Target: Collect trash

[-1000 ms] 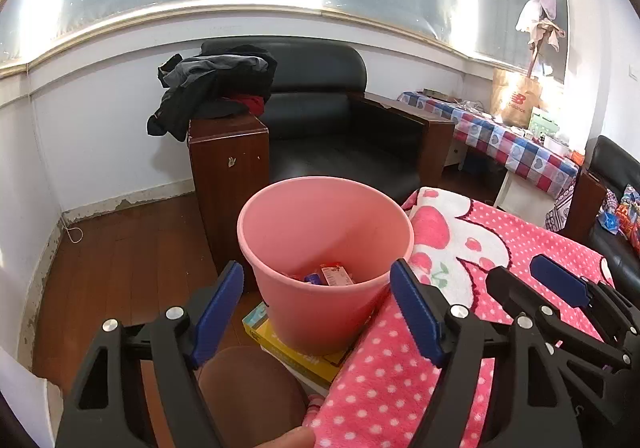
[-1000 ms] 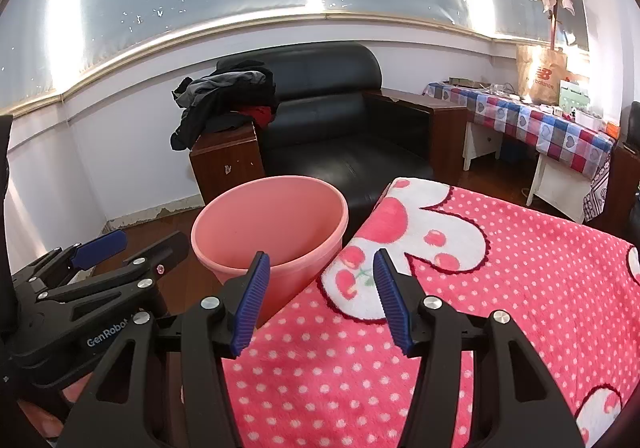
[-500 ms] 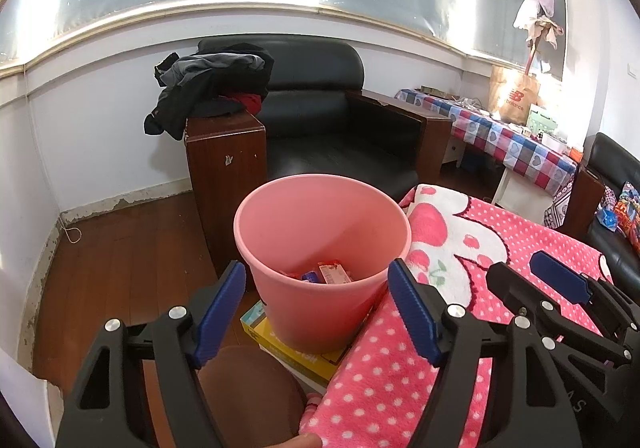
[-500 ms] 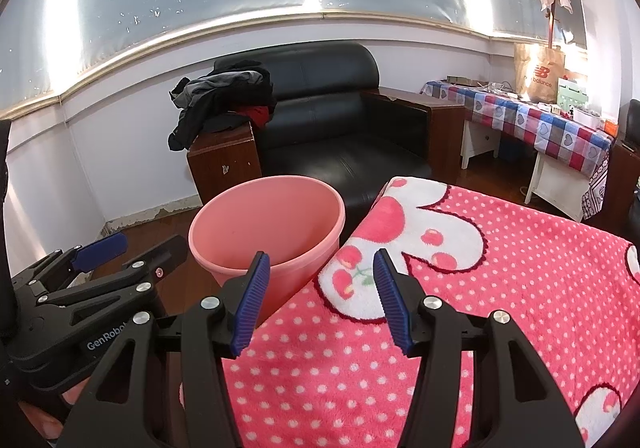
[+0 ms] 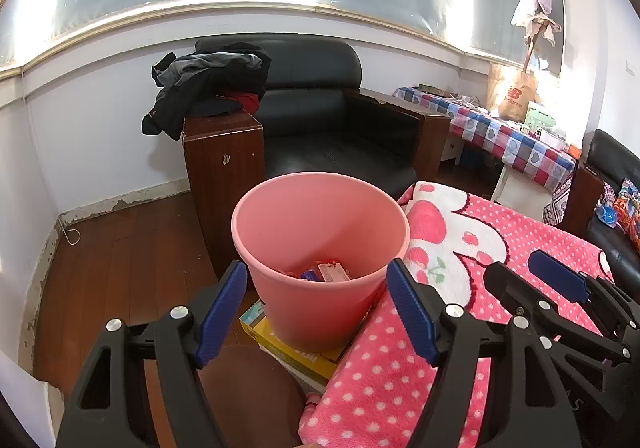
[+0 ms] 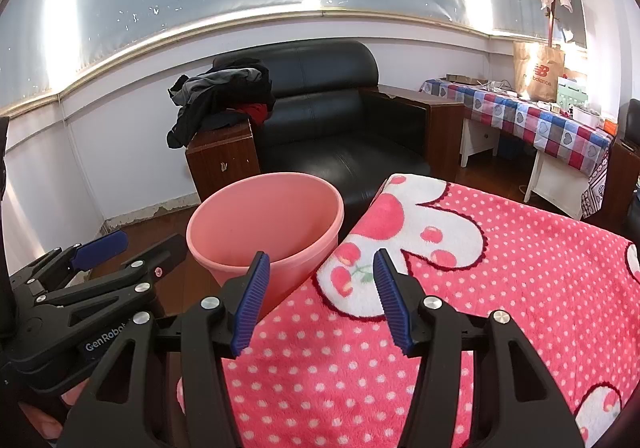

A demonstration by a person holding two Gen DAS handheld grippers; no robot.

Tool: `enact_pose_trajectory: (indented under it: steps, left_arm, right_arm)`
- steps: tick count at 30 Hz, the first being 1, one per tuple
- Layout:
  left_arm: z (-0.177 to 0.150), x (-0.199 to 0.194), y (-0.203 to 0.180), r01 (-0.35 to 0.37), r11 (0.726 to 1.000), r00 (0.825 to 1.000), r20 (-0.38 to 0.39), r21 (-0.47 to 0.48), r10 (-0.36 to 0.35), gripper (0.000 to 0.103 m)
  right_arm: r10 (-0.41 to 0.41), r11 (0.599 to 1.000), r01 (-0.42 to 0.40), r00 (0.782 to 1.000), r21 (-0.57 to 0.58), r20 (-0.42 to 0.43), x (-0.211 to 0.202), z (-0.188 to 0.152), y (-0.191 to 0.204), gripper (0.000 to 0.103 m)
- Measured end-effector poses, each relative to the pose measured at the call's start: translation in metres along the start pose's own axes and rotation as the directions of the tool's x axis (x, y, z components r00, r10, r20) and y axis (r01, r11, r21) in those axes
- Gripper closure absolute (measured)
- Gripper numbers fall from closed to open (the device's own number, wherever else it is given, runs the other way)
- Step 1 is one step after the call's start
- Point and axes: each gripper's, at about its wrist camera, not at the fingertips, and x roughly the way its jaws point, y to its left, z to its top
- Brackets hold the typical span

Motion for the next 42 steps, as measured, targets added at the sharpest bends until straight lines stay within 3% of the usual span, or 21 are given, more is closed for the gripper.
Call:
enact_pose_trajectory:
  steps: [42]
  left_arm:
    - [-0.0041, 0.0032, -0.0005, 0.005, 1.0, 1.0, -0.018, -0.003, -0.005, 0.032]
  right_arm:
    - [-0.005, 1.0, 0.005, 1.0, 0.001, -0.008, 0.0036, -0.004, 0.0004, 0.049]
